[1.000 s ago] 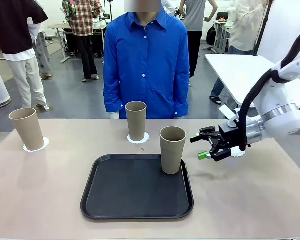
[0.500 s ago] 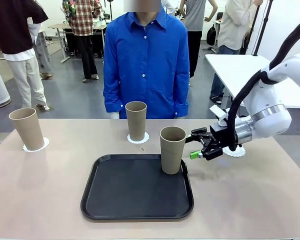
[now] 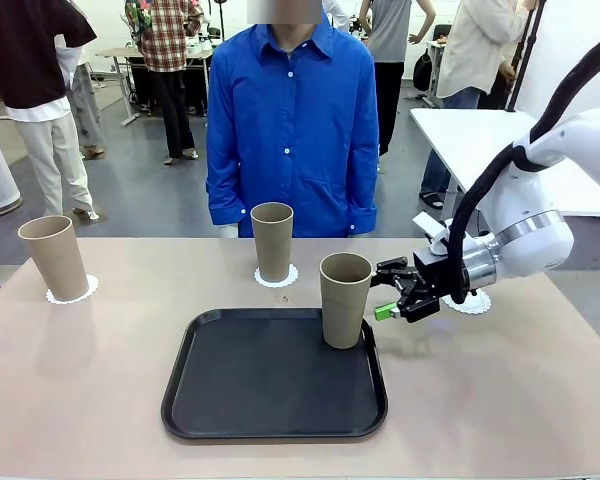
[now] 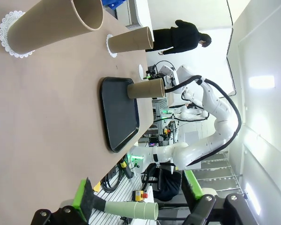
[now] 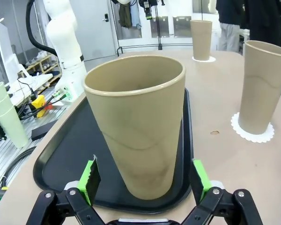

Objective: Place coasters on the table and set cups on them.
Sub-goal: Take one Reusable plastic cup from the Flat Tray and place it on a coaster set by the human.

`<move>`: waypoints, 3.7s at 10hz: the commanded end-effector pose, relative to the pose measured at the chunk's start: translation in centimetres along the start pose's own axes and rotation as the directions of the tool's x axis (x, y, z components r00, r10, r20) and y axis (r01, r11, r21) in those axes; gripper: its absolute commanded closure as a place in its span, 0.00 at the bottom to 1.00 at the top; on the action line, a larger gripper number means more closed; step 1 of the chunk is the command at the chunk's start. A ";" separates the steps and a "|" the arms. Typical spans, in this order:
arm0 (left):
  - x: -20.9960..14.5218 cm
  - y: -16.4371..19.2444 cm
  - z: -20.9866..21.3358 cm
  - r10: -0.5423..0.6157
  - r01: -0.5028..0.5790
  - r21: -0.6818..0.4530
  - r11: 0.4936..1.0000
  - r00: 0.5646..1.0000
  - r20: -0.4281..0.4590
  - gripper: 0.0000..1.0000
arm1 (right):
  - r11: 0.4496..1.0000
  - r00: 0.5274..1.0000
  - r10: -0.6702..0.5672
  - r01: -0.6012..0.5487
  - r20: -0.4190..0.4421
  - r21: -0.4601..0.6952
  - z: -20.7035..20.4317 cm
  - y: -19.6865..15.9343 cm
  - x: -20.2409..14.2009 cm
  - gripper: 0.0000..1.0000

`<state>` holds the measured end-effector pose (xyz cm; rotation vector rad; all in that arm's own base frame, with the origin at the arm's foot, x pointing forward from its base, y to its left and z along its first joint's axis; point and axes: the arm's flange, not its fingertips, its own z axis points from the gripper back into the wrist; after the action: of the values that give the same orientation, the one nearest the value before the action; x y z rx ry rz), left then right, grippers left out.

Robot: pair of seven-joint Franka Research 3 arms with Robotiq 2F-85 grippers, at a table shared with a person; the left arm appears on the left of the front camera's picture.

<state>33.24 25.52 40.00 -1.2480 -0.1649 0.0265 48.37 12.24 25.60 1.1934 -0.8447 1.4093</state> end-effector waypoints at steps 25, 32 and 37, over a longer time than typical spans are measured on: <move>0.0 -0.2 0.1 0.001 -0.001 -0.008 1.000 1.000 0.010 0.00 | 0.980 1.000 0.000 0.001 -0.004 0.199 -6.9 -2.9 -1.0 0.57; 0.0 -0.2 0.1 0.001 -0.001 -0.008 1.000 1.000 0.010 0.00 | 0.998 1.000 0.003 -0.003 -0.012 0.065 -7.2 2.6 6.3 1.00; 0.0 -0.2 0.1 0.001 -0.001 -0.008 1.000 1.000 0.010 0.00 | 0.997 0.996 0.066 -0.069 -0.067 -0.044 -8.6 8.3 20.1 1.00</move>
<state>33.24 25.53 39.98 -1.2481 -0.1648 0.0270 40.79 23.47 42.71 1.1305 -0.8624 1.5077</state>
